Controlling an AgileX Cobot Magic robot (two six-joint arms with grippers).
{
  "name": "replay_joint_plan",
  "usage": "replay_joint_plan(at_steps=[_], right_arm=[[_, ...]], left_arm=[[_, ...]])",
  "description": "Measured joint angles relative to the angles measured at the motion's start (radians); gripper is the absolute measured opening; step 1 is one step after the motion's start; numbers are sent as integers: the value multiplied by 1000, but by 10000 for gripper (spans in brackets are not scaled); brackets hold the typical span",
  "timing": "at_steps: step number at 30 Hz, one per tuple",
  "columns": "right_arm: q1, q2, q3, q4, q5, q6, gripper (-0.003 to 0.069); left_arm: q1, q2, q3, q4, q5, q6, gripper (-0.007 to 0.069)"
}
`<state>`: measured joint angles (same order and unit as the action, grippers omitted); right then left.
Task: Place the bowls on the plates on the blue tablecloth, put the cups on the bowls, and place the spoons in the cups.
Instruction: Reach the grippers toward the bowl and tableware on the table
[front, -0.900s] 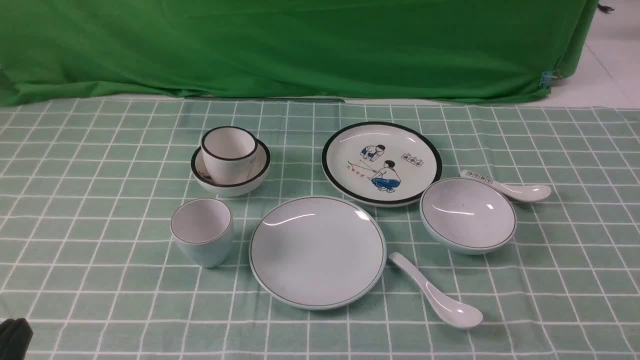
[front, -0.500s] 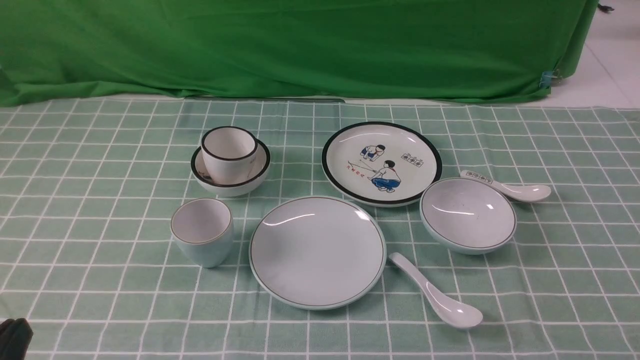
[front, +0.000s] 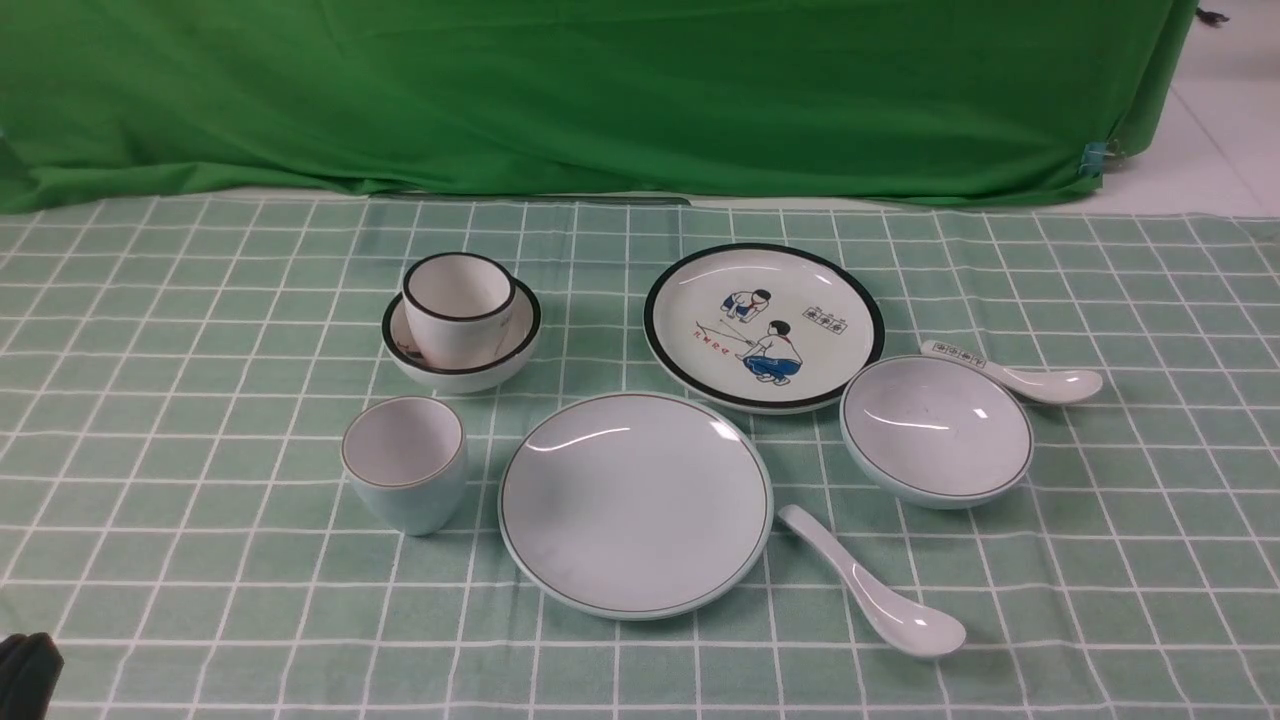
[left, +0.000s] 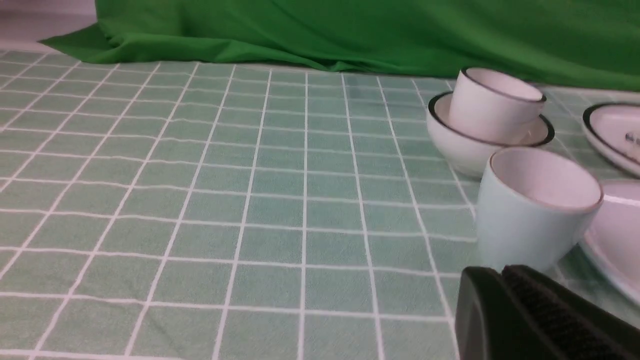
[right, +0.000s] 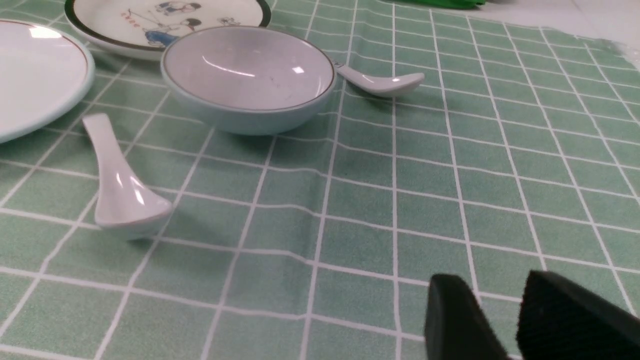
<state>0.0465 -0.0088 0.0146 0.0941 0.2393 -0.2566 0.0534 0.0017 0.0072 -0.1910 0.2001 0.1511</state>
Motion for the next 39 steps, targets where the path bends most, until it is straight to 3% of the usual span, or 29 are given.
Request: replay_joint_plan(at_steps=[2,6,11,14,21,25,31,35,39], right_arm=[[0,0,0,0,0,0,240],[0,0,0,0,0,0,240],[0,0,0,0,0,0,240],[0,0,0,0,0,0,240],[0,0,0,0,0,0,240],[0,0,0,0,0,0,240],[0,0,0,0,0,0,240],[0,0,0,0,0,0,240],[0,0,0,0,-8,1,240]], left_arm=[[0,0,0,-95,-58,-51,13],[0,0,0,-422,-214,-178,13],[0,-1,-3,-474,-262,-204,13],[0,12,-92,-474,-110,-180,13],[0,362,-490,-432,428,201,13],[-33,590,-646,-392,537,255,13],[-297,865,-758,-291,537,269,13],[-500,984,-769,-237,457,269,13],[-610,1012,-769,-233,378,269,13]])
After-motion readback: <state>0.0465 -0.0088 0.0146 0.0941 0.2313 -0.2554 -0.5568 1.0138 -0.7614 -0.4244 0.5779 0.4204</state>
